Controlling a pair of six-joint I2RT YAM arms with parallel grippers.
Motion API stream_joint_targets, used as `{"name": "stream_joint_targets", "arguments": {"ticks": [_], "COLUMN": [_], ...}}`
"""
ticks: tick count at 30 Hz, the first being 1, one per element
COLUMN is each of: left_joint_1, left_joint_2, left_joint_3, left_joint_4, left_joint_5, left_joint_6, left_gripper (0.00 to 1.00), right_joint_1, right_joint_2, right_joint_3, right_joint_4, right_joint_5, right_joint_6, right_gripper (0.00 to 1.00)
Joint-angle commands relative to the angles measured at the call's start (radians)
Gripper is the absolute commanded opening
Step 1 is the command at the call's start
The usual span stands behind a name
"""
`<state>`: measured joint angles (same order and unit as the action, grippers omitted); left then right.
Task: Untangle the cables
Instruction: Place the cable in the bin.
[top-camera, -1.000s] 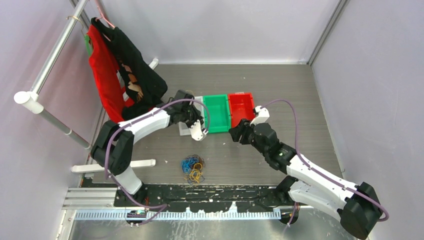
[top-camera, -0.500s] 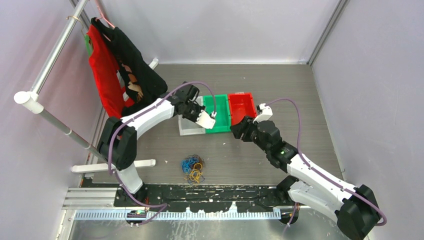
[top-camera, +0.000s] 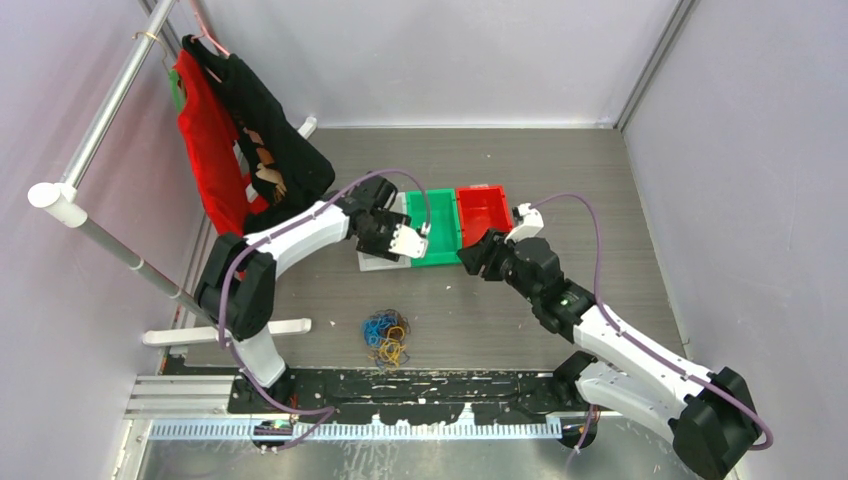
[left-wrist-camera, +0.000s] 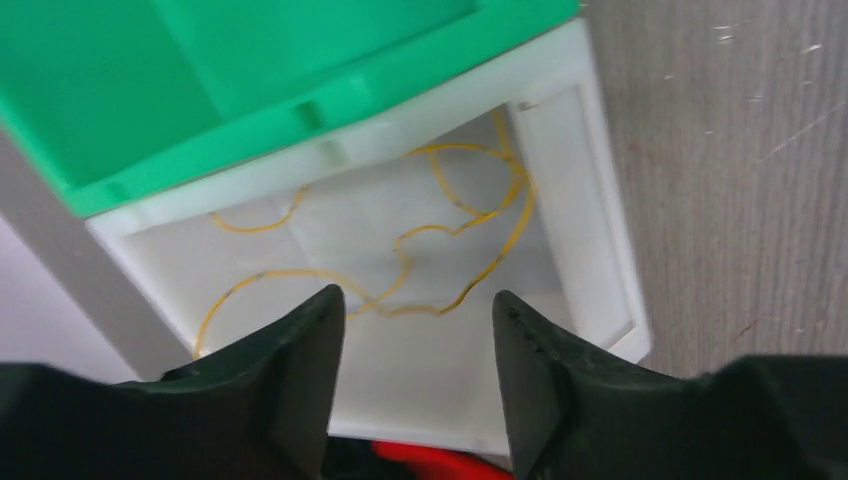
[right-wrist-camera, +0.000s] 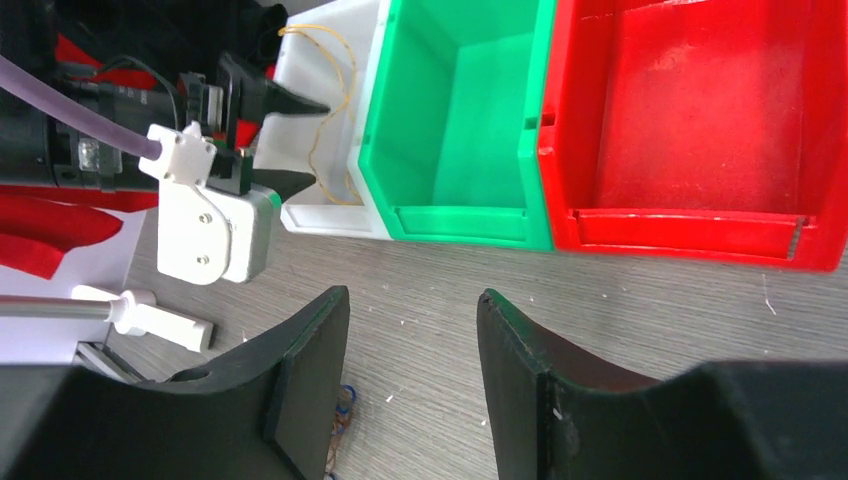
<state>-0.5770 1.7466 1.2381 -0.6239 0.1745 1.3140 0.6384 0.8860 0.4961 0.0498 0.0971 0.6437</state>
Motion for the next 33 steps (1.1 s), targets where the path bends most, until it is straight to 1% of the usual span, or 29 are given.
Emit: {"name": "stream_joint_targets", "arguments": {"ticks": [1,3,6,9,11,14,15,17,21,24,26,28,33], "left_joint_1": [-0.004,-0.004,-0.003,0.0,0.001,0.028,0.045,0.08,0.164,0.197,0.202,0.201,0.203], "left_joint_2": [-0.031,-0.048,-0.096,-0.148,-0.158,-0.165,-0.16,-0.14,-0.065,0.029,0.076,0.103,0.132], "left_joint_3": [0.116,0.142,0.183,0.24,0.28,0.339,0.361,0.41,0.514,0.597,0.635,0.633,0.556], "left_joint_4": [-0.051,-0.104,-0.23,-0.387,-0.5,-0.58,-0.585,-0.534,-0.376,-0.324,-0.334,-0.331,-0.282], "left_joint_5": [-0.03,-0.018,0.039,0.13,0.16,0.19,0.207,0.217,0.216,0.206,0.234,0.255,0.199], "left_joint_6": [-0.1,-0.128,-0.154,-0.156,-0.14,-0.154,-0.173,-0.272,-0.628,-0.819,-0.86,-0.86,-0.784], "left_gripper": [0.63,0.72,0.79,0.82,0.86,0.87,0.87,0.86,0.81,0.79,0.79,0.77,0.67], "right_joint_1": [-0.003,-0.003,-0.004,-0.005,-0.005,-0.005,-0.005,-0.005,-0.006,-0.006,-0.005,-0.005,-0.004], "right_joint_2": [-0.004,-0.006,-0.018,-0.032,-0.035,-0.034,-0.035,-0.037,-0.03,-0.021,-0.02,-0.02,-0.008], "right_joint_3": [0.062,0.069,0.074,0.077,0.082,0.093,0.095,0.094,0.078,0.078,0.08,0.08,0.073], "right_joint_4": [0.024,0.011,-0.01,-0.028,-0.04,-0.049,-0.051,-0.05,-0.027,-0.024,-0.022,-0.022,0.002], "right_joint_5": [-0.013,-0.011,-0.008,-0.001,0.003,0.003,0.001,-0.001,-0.008,-0.012,-0.012,-0.013,-0.038], "right_joint_6": [0.018,0.019,0.016,0.011,0.008,0.009,0.012,0.019,0.029,0.029,0.024,0.021,0.018], "right_gripper": [0.55,0.55,0.55,0.55,0.55,0.55,0.55,0.55,0.55,0.55,0.55,0.55,0.54]}}
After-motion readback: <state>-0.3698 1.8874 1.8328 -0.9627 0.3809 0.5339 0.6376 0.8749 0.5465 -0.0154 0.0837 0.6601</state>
